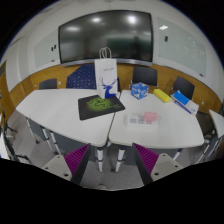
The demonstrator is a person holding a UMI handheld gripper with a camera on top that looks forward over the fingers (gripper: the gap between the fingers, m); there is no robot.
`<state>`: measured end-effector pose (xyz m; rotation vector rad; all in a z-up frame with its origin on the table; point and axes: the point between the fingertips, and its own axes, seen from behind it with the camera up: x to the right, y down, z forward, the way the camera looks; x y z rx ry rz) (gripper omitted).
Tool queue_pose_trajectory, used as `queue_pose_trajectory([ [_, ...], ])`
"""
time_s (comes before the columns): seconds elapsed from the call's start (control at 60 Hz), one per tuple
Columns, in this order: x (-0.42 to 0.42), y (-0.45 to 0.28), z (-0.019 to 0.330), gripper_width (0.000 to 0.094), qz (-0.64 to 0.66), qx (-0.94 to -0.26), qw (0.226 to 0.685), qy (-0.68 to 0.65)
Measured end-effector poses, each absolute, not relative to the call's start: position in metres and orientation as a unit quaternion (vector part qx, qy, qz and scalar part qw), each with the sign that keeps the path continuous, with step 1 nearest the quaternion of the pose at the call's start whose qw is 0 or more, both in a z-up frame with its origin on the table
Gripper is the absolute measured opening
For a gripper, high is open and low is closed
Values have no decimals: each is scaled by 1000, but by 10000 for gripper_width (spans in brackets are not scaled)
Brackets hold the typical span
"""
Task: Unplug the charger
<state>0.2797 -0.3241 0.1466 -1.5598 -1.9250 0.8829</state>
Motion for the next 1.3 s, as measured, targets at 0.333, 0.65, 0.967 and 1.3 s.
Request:
queue_pose_trajectory([
  [0.333, 233, -209, 117, 854, 300, -625, 317, -647],
  [0.65, 176, -155, 80, 867, 324, -632, 353, -609],
  [0.967, 74, -168, 48, 853, 369, -597, 386, -599],
  [1.3, -7, -169, 25, 850, 372, -598, 391, -593],
])
